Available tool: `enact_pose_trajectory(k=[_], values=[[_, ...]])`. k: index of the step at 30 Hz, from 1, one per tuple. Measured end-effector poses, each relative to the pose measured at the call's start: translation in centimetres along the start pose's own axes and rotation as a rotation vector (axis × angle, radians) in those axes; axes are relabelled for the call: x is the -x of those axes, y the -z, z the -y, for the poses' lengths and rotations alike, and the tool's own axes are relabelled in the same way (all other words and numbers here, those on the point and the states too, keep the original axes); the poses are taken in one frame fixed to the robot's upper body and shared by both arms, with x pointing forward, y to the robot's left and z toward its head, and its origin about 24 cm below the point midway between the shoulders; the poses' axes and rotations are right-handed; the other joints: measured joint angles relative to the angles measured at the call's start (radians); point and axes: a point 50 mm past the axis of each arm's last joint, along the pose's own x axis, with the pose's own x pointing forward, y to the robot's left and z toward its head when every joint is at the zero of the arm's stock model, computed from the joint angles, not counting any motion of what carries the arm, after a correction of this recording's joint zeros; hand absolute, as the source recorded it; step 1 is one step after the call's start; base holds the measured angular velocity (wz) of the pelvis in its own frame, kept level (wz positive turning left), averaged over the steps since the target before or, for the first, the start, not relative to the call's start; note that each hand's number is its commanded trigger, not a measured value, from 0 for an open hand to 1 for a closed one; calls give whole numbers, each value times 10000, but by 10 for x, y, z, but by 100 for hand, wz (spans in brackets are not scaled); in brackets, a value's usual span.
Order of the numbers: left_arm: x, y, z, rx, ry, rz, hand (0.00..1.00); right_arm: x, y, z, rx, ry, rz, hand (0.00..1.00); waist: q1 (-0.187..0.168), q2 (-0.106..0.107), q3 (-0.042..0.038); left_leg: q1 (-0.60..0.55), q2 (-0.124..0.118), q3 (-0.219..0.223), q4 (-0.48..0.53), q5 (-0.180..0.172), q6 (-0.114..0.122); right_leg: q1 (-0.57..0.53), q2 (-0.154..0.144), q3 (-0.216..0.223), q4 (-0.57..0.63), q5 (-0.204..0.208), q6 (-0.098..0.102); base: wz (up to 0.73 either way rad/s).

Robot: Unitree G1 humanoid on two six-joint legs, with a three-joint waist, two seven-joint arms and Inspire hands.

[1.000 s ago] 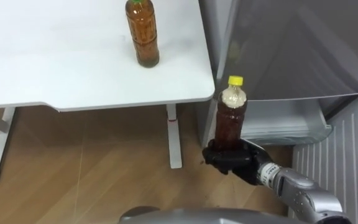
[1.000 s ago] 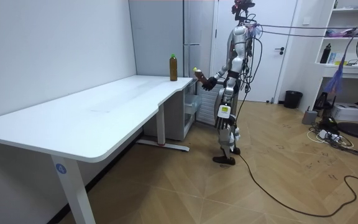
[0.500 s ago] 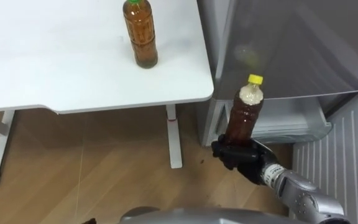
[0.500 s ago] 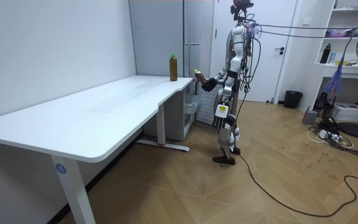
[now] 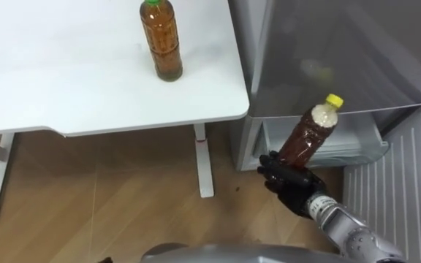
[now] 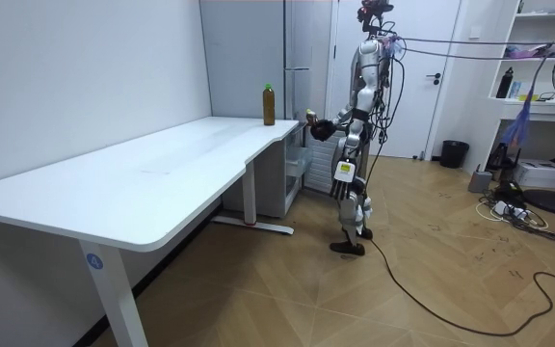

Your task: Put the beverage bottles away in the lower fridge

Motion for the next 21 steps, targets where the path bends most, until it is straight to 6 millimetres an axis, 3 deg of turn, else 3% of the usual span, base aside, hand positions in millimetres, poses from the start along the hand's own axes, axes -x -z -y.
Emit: enact_pose_trajectory(k=[9,21], values=[[2,22,4,-26,72,-687,0,0,-3,7,-3230,616,616,100,5,43,-7,27,-5,-8,31,-1,1,29,3,11,0,0,0,0],[5,30,14,110,437,-806,0,5,-11,28,-4869,1463,1564,100,-18,180,24,-15,-41,-178,185,-3,-3,54,-19,-131,-36,-52,-2,3]])
